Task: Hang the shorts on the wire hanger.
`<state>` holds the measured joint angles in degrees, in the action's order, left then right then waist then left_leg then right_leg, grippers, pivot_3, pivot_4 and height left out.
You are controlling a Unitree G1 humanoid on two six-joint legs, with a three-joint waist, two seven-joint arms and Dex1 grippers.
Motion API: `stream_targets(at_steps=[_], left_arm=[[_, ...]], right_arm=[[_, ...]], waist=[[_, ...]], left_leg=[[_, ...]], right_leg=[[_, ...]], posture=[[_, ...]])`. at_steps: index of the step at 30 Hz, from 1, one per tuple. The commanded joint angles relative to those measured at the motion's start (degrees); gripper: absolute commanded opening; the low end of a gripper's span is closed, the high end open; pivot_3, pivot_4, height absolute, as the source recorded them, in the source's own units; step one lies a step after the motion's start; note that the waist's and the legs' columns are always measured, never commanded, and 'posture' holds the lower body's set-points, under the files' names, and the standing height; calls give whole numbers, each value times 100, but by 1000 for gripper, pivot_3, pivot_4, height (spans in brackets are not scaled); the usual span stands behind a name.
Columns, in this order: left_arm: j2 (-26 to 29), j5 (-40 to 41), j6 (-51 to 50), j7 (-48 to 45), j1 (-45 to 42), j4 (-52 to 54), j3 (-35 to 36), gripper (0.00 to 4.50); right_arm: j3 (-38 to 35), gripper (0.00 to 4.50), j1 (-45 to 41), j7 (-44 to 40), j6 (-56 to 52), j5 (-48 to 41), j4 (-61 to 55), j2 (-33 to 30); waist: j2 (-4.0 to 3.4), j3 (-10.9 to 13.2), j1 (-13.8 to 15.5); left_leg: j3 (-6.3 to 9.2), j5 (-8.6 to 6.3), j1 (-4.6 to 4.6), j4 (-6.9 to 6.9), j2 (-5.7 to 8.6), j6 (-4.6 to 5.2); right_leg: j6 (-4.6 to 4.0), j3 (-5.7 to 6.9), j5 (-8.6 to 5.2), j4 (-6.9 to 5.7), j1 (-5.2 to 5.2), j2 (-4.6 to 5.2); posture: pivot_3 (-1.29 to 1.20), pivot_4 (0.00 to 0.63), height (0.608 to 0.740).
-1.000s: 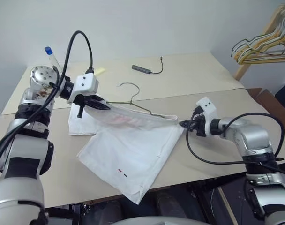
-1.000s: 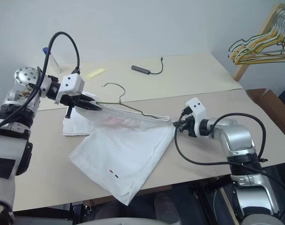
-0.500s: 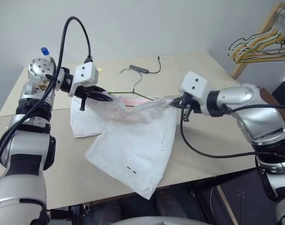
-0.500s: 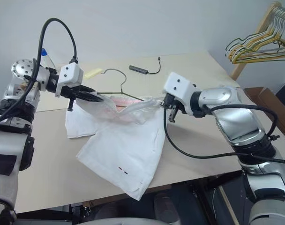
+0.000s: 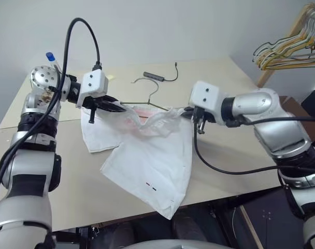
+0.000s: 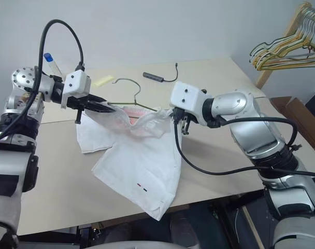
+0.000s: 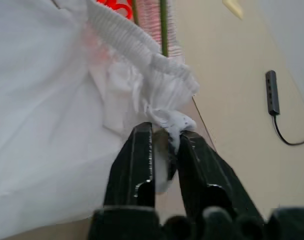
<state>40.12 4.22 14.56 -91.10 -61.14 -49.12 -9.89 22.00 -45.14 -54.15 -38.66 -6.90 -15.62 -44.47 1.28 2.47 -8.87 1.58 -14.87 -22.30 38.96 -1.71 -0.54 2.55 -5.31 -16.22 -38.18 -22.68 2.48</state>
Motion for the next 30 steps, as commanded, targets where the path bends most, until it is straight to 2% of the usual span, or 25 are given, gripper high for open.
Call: stream_targets(at_steps=[1,3,10,18,21,27,30], left_arm=[[115,183,-63,-33,-35,271,254,12],[123,212,-98,-56,-14,312,285,12],[229,414,-306,-140,115,611,217,12],[237,494,-339,-140,177,775,93,12],[217,555,-347,-140,151,759,91,12],[214,761,-321,-140,115,792,95,12],[191,756,-222,-140,121,753,110,12]], right_arm=[[-134,1966,-18,-172,271,10,96,53],[-151,2542,13,-218,349,-3,169,113],[-237,2542,-52,151,161,231,598,526],[-662,2542,-83,-149,-153,-422,553,767],[-718,1947,-109,-214,-261,-544,557,774],[-638,101,-31,-227,-261,-492,604,726],[-666,6,-9,-212,-255,-478,597,726]], waist=[[0,0,13],[0,0,20],[0,0,20],[0,0,18],[0,0,17],[0,0,16],[0,0,16]], left_leg=[[0,0,0,0,0,0],[0,0,1,1,0,0],[2,0,4,0,-1,0],[4,0,4,1,0,-1],[5,0,6,1,0,0],[5,0,6,0,-1,0],[5,0,6,1,-1,-1]], right_leg=[[0,0,0,0,0,0],[0,1,0,-1,1,-1],[-1,1,1,-6,1,-1],[-1,2,1,-6,2,-1],[-1,3,1,-6,6,-1],[-2,3,1,-5,5,-1],[-1,3,1,-5,5,-1]], posture=[[-80,0,740],[-78,0,740],[-77,0,740],[-85,0,740],[-88,0,740],[-90,0,740],[-91,0,740]])
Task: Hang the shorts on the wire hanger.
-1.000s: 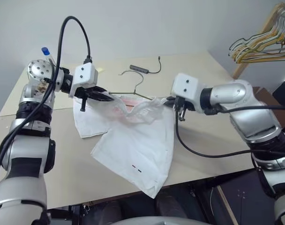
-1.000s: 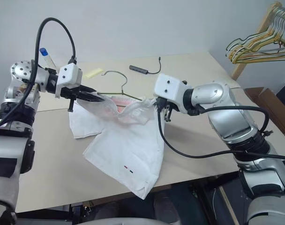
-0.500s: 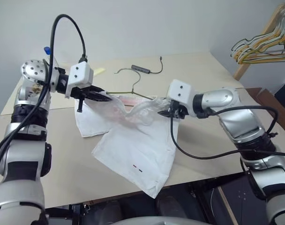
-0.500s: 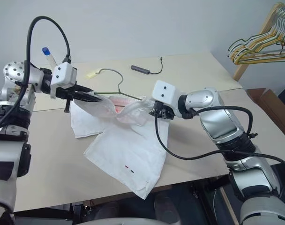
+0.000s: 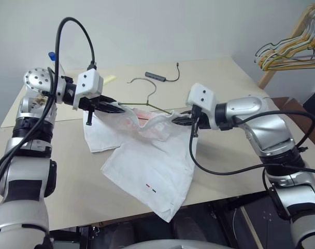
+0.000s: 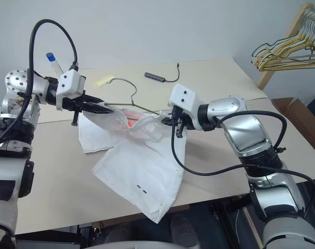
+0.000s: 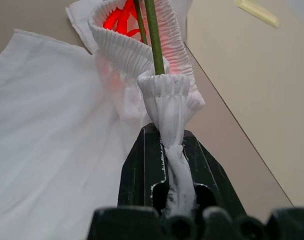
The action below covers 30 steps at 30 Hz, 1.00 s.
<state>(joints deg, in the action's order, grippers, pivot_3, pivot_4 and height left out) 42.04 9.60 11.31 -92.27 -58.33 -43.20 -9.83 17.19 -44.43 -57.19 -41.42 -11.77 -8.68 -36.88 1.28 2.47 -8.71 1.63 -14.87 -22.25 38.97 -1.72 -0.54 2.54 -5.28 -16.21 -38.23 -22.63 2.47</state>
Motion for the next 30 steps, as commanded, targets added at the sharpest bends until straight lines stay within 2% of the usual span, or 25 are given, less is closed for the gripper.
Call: stream_targets(at_steps=[1,3,4,9,13,15,21,25,30], left_arm=[[-22,243,122,-23,-156,135,123,12],[-68,393,65,-23,-154,98,174,725],[-103,442,32,-23,-172,60,232,911],[-279,347,128,316,-345,-334,583,2494],[-342,984,-386,412,-366,-97,1233,3827],[-292,1058,-449,637,-321,2,1454,4460],[-402,1226,-700,1731,-149,144,2065,4460],[-747,1485,-1035,1687,742,1503,1891,4460],[-1029,1611,-1551,1959,1340,2544,1715,4460]], right_arm=[[-200,6,-71,101,4,10,-100,-42],[-230,0,-47,125,-15,14,-113,-64],[-262,0,-36,159,-71,2,-123,-67],[-519,0,178,246,-357,-188,-349,-171],[-946,0,493,605,-919,-378,-712,-176],[-1210,0,679,795,-1149,-500,-919,-157],[-2218,0,1284,1590,-2222,-740,-1690,-159],[-3216,0,1306,2300,-3857,-732,-2203,-108],[-3920,0,1297,2965,-4916,-441,-2322,-247]], waist=[[0,0,0],[0,0,0],[0,0,0],[0,0,6],[0,0,-15],[0,0,-37],[0,0,-138],[-18,-11,-204],[-18,-12,-362]], left_leg=[[0,0,0,0,0,0],[0,0,0,0,0,0],[0,0,0,0,0,0],[0,0,-1,0,0,0],[2,0,-6,1,-1,0],[3,0,-5,0,-1,0],[13,0,0,1,-1,0],[45,0,2,-1,3,0],[65,1,-2,0,6,-1]], right_leg=[[0,0,0,0,0,0],[0,0,0,0,0,0],[0,0,0,0,0,0],[0,0,0,1,0,1],[0,3,0,3,-2,2],[0,1,0,2,-4,2],[0,4,0,-3,3,4],[1,-3,0,-3,4,15],[1,0,0,-2,7,17]], posture=[[-92,0,740],[-94,0,740],[-95,0,740],[-109,0,740],[-145,0,740],[-160,0,740],[-213,0,740],[-263,0,740],[-298,0,740]])
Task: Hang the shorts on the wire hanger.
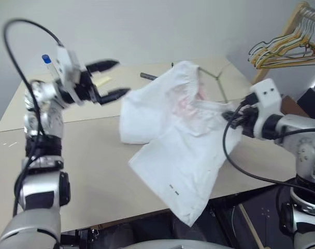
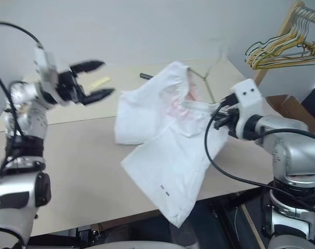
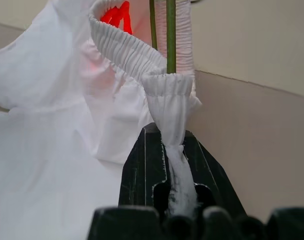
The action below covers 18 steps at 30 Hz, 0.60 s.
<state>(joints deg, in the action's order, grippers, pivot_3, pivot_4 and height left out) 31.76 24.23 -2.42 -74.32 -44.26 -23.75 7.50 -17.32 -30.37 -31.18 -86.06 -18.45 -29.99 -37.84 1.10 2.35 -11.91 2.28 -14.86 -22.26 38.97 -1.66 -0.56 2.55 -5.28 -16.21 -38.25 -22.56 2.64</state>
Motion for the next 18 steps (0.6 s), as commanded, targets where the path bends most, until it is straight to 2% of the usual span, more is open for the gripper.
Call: stream_targets(at_steps=[1,4,9,14,18], left_arm=[[-15,137,-233,158,-2,689,-72,4460],[38,57,-313,57,76,775,-237,4460],[54,109,-402,2,98,942,-320,4460],[-67,243,-544,216,80,1200,-298,4460],[-109,353,-782,301,208,1540,-336,4460]], right_arm=[[-376,0,-97,615,-565,409,-52,-373],[-591,0,-66,1027,-644,704,377,-780],[-909,0,-348,1638,-644,1119,1116,-972],[-1072,0,-1054,2595,-346,1778,1907,-643],[-1116,0,-1531,3319,244,2204,2501,-298]], waist=[[-2,0,-90],[-28,-12,-234],[-48,-25,-514],[-83,-46,-800],[-94,-53,-913]], left_leg=[[0,0,0,0,0,0],[-4,0,9,-4,5,1],[-30,-1,27,-13,4,2],[-63,-2,37,-17,2,3],[-69,-1,40,-24,0,4]], right_leg=[[0,-1,0,-1,0,-1],[0,-5,0,1,8,2],[2,-14,-2,15,28,-3],[3,-32,-2,15,35,-6],[4,-38,-2,14,40,-11]], posture=[[-316,0,740],[-330,0,740],[-330,0,740],[-322,0,740],[-319,0,740]])
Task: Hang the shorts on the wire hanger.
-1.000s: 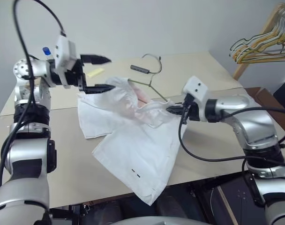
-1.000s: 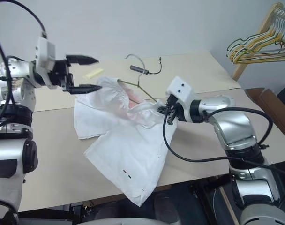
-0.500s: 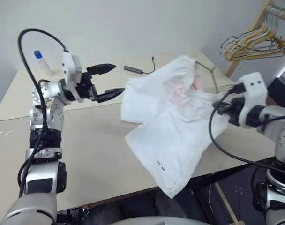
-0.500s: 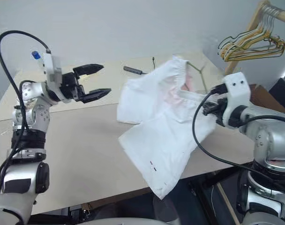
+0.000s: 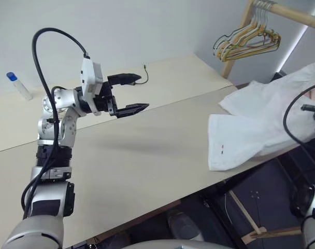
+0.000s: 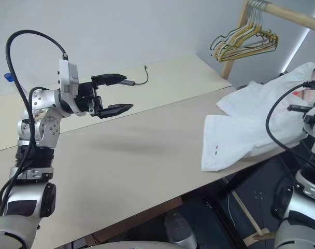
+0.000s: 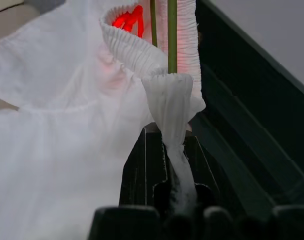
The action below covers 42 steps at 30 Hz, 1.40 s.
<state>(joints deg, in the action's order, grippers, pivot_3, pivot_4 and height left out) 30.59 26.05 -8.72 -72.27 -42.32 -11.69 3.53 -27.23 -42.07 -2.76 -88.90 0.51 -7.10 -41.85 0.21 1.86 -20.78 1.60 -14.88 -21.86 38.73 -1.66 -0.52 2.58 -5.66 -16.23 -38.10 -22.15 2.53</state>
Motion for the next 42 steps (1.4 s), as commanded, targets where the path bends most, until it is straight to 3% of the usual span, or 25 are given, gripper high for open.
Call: stream_targets(at_steps=[1,5,21,28,36,37,39,42], left_arm=[[7,232,-219,67,90,445,45,4460],[33,197,-298,82,250,624,-42,4460],[-24,805,-429,153,416,948,251,4460],[-191,1187,-559,462,345,1031,506,4460],[-175,1188,-522,458,418,1061,517,4460],[-175,1191,-524,464,425,1065,514,4500],[-174,1197,-520,483,463,1090,506,4500],[-170,1212,-523,504,510,1125,512,4500]], right_arm=[[-257,0,-558,671,700,361,420,239],[-587,0,-1186,1079,1183,377,1188,456],[-855,0,-2659,1871,3302,-51,4963,-206],[-809,0,-2748,1993,3489,-336,5624,-225],[-226,0,-2673,1861,3666,-222,5779,-286],[-197,677,-2660,1870,3707,-224,5783,-295],[-90,1108,-2625,1900,3788,-189,5744,-296],[36,2121,-2600,1983,3881,-132,5661,-274]], waist=[[-11,-7,-55],[-21,-10,-87],[-24,-8,-55],[-16,-2,-56],[-16,-2,-41],[-16,-1,-41],[-16,-1,-33],[-15,-1,-19]], left_leg=[[-2,0,8,0,-1,0],[-4,0,18,-2,0,0],[-25,0,33,-18,2,0],[-42,0,100,-70,2,0],[-57,0,111,-72,3,0],[-59,0,111,-73,3,0],[-62,0,112,-74,3,0],[-65,0,113,-75,3,0]], right_leg=[[0,0,0,0,0,-1],[0,-12,0,-1,3,1],[2,-14,-2,12,16,0],[12,-36,-9,51,103,-6],[21,-52,-13,54,110,-6],[20,-55,-13,54,110,-6],[20,-58,-13,54,110,-6],[20,-61,-13,54,110,-6]], posture=[[-319,0,740],[-311,0,740],[-280,0,740],[-264,0,740],[-250,0,740],[-250,0,740],[-246,0,740],[-245,0,740]])
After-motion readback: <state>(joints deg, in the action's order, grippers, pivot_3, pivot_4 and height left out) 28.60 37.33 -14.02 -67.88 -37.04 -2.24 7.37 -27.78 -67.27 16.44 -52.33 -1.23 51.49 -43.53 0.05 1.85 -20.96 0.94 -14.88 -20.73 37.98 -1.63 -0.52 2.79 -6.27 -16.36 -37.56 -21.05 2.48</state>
